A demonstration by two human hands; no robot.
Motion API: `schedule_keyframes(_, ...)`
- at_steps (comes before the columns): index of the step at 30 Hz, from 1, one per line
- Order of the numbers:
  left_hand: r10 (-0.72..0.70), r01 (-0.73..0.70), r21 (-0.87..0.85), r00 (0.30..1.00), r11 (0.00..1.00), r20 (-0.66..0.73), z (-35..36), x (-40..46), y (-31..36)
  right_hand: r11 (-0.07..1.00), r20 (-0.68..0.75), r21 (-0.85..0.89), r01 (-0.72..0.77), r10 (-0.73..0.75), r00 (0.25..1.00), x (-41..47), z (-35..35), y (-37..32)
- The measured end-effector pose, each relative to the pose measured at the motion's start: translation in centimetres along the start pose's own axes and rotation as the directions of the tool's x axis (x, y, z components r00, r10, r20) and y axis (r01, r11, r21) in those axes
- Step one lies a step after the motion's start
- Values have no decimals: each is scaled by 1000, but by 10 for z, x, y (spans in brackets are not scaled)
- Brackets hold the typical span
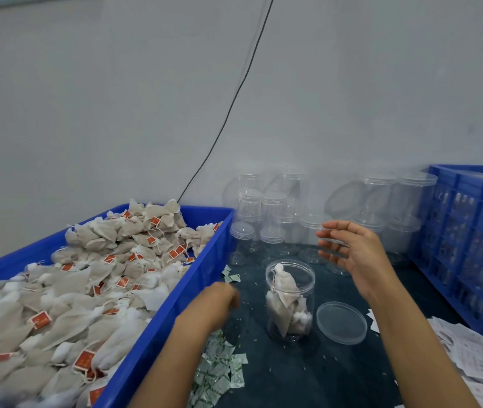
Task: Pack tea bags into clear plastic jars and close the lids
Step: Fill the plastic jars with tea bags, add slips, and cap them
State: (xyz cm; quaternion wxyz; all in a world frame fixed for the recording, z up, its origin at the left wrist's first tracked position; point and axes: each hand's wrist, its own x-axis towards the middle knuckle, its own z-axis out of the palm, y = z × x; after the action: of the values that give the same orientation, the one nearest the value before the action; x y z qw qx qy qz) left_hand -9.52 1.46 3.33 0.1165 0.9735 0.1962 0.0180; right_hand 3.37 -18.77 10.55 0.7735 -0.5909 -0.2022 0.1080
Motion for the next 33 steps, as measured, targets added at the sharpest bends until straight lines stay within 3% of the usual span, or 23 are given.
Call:
schedule_keyframes(3,-65,57,177,997,983,40,15,-7,-3,1000,6,-13,-1,1,1000,0,0,1)
schedule_keyframes(11,-149,171,157,978,973,-143,15,-18,-3,1000,-13,-24,-7,7,1000,4,-6,3)
schedule_keyframes(14,-131,133,-19,932,991,-338,11,-18,2,1000,-23,-17,-5,4,1000,5,-9,3)
schedule_keyframes(16,-125,-12,-252,843,968,-523,3,-16,13,1000,-34,-12,-3,3,999,7,-12,2)
schedule_keyframes(19,-191,-302,-565,734,768,-651,-17,-12,41,1000,-65,-18,-2,1,998,9,-17,2)
schedule_keyframes(21,-192,-410,-676,752,612,-630,-28,-7,60,1000,-87,-17,0,-1,996,11,-21,0)
schedule_keyframes(22,-176,-426,-693,765,582,-619,-31,-2,68,1000,-97,-14,2,-4,995,12,-24,0)
schedule_keyframes(24,-126,-409,-666,788,624,-602,-33,7,80,1000,-118,-6,6,-6,993,13,-29,0)
schedule_keyframes(26,-47,-352,-566,819,745,-572,-33,17,87,1000,-133,2,8,-7,991,14,-33,1)
schedule_keyframes(29,74,-200,-206,866,958,-494,-37,34,94,1000,-145,-1,3,-3,989,16,-35,2)
schedule_keyframes(33,113,-63,150,927,987,-357,-36,51,102,1000,-132,-15,3,-5,991,17,-31,5)
